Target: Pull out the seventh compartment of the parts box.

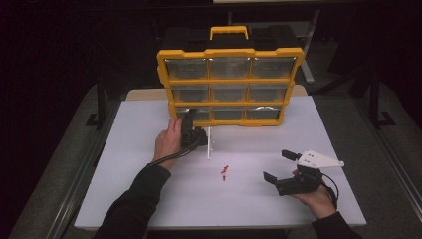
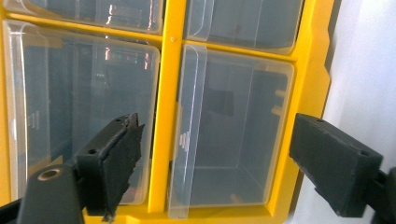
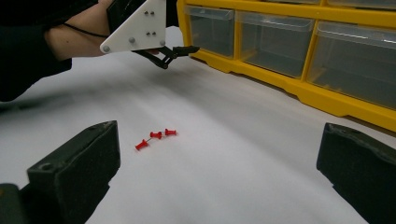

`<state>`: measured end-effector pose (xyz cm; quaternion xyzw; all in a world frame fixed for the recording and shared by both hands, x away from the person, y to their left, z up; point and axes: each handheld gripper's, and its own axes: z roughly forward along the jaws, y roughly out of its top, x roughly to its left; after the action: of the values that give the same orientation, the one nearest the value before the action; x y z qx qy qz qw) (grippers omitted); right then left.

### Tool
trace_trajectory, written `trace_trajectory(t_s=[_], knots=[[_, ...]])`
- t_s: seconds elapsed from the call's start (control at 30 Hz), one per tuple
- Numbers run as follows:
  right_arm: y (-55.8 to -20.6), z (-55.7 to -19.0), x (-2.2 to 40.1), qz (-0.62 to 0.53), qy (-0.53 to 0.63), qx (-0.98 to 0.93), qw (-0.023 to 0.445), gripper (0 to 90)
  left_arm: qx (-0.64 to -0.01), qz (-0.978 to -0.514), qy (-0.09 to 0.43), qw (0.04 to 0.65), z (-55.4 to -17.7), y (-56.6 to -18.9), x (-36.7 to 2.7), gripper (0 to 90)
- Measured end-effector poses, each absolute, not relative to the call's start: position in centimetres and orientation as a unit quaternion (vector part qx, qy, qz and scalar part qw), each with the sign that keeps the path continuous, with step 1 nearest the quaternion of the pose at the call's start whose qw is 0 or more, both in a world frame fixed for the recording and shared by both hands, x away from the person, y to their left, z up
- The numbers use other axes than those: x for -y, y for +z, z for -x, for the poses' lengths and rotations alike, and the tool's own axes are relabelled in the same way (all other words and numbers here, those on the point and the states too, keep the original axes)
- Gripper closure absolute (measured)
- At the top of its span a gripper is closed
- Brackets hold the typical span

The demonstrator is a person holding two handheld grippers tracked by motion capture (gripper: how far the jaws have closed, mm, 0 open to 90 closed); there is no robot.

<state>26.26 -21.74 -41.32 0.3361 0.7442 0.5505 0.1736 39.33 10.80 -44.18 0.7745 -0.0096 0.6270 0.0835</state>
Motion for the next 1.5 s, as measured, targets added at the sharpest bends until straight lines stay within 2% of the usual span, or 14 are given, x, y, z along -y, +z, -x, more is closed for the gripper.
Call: trace_trajectory(t_s=[0.47,0.63,0.7,0.83,1.0,1.5], knots=[[-41.3,-26.3,21.8,-0.337,0.552,-0.743,0.173,0.0,0.003,-0.758,0.649,0.067,-40.2,-44.0,-10.9,36.3],[-41.3,-26.3,21.8,-0.338,0.552,-0.743,0.173,0.0,0.007,-0.754,0.654,0.062,-40.5,-44.2,-10.9,39.9],[-41.3,-26.3,21.8,-0.337,0.551,-0.743,0.173,0.0,0.008,-0.755,0.653,0.059,-40.7,-44.1,-10.8,44.4],[-41.3,-26.3,21.8,-0.337,0.552,-0.743,0.173,0.0,0.01,-0.754,0.655,0.05,-40.9,-44.0,-10.8,46.7],[-41.3,-26.3,21.8,-0.338,0.552,-0.742,0.174,0.0,0.006,-0.758,0.651,0.044,-41.2,-43.9,-10.9,55.9],[-41.3,-26.3,21.9,-0.338,0.553,-0.741,0.174,0.0,0.008,-0.755,0.655,0.029,-41.7,-44.0,-11.2,65.9]])
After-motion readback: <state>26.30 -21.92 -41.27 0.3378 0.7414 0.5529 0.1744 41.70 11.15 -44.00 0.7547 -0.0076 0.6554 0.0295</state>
